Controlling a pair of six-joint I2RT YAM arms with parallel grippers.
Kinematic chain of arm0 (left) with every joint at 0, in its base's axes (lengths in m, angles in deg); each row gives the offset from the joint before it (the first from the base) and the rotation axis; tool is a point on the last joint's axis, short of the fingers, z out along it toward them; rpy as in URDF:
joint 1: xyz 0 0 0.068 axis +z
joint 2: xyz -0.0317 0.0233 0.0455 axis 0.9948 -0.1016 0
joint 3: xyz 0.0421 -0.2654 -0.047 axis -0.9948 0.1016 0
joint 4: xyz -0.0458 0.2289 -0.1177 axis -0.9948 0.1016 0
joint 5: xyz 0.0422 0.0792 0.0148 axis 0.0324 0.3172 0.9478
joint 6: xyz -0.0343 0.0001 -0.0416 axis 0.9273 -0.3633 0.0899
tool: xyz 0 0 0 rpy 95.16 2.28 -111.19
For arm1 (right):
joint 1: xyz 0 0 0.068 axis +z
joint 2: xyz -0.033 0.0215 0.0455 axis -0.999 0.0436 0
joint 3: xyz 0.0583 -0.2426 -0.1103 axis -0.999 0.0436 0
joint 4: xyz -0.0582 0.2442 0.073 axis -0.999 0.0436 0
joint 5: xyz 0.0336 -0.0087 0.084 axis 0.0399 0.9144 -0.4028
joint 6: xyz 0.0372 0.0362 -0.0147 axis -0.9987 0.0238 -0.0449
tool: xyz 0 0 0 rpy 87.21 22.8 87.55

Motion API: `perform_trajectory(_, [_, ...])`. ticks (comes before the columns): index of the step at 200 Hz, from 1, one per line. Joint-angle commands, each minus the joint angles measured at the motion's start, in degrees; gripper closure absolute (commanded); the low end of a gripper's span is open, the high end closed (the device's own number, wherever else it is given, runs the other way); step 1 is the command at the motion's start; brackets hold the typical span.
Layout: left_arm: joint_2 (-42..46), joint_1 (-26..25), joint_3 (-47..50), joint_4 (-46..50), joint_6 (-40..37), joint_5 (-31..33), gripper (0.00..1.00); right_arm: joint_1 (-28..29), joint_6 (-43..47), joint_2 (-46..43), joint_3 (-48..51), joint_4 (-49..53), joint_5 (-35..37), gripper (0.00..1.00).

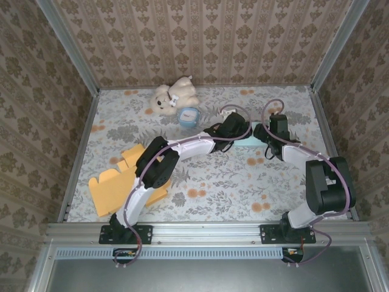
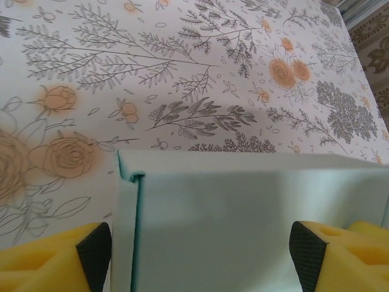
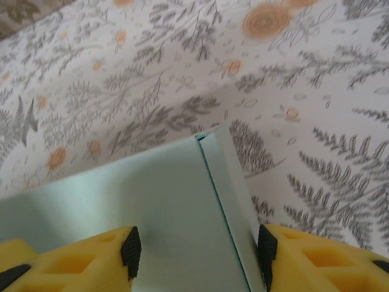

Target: Fold the paper box

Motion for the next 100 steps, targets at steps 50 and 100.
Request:
perform_trajectory(50, [-2.1,1.6,-4.5,1.9,-0.9,-1.2,0.18,-2.8,-5.0,2.1,-2.9,-1.3,1.2,0.39])
perform_trajectory(100, [4.1,2.9,2.4,1.3,-2.1,-1.2,0.17,-2.0,-5.0,-4.6,1.8,-2.7,2.6,0.39])
